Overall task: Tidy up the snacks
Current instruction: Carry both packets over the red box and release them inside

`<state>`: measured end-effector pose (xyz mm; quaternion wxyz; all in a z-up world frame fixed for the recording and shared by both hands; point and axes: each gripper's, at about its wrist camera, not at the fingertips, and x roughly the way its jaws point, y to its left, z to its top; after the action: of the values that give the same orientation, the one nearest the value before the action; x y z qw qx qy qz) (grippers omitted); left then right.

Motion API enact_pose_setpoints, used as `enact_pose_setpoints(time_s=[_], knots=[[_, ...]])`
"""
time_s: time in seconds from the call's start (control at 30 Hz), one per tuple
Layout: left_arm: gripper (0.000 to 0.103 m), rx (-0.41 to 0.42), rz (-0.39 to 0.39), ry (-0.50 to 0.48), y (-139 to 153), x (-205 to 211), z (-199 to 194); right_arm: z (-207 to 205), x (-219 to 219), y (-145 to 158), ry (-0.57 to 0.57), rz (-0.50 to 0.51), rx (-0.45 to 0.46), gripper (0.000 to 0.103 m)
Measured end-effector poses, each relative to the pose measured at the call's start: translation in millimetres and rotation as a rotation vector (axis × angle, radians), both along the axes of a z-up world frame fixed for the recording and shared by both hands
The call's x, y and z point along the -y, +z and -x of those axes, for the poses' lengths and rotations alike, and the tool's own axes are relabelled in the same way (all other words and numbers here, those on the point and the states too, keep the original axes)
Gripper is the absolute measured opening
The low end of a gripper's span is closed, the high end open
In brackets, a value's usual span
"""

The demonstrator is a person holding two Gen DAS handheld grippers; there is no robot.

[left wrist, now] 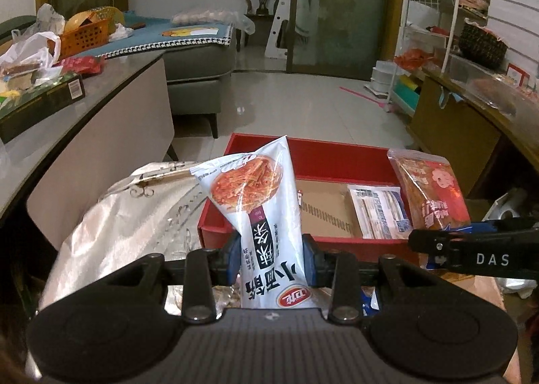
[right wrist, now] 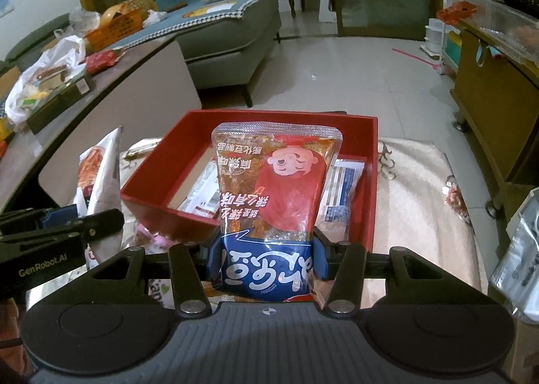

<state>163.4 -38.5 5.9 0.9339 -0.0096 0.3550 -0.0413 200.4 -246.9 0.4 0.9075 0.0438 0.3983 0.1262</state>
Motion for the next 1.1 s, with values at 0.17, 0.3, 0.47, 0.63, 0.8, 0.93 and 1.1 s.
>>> enact_pose_setpoints(time_s=[0.17, 0.3, 0.47, 0.63, 0.8, 0.93, 1.1], knots=[[0.031, 0.011, -0.019, -0.004, -0.4, 3.0, -8.6, -7.0, 0.7, -2.9, -0.005, 0.009, -0.002, 0.059], [0.031, 0.024, -0.035, -0.006, 0.1, 6.5, -15.1, -13.0, 1.8, -2.7, -0.006, 0.005, 0.000, 0.059], [0.031, 0.031, -0.043, -0.002, 0.1, 7.9, -26.7, -18.9, 1.0, -3.5, -0.004, 0.003, 0.001, 0.059], [0.031, 0.042, -0.061, -0.006, -1.2, 12.5, -37.5, -27.6, 3.4, -5.9, -0.010, 0.007, -0.004, 0.059], [0.031, 0.036, -0.068, 0.002, -4.2, 12.9, -47.2, -35.2, 5.1, -8.5, -0.015, 0.006, -0.010, 0.059], [0.031, 0.038, -0.071, 0.008, -5.3, 12.0, -52.3, -40.0, 6.5, -8.8, -0.017, 0.003, -0.011, 0.060], [0.031, 0.043, -0.077, 0.010, -5.7, 12.0, -56.2, -40.1, 7.7, -10.0, -0.019, 0.004, -0.012, 0.060]])
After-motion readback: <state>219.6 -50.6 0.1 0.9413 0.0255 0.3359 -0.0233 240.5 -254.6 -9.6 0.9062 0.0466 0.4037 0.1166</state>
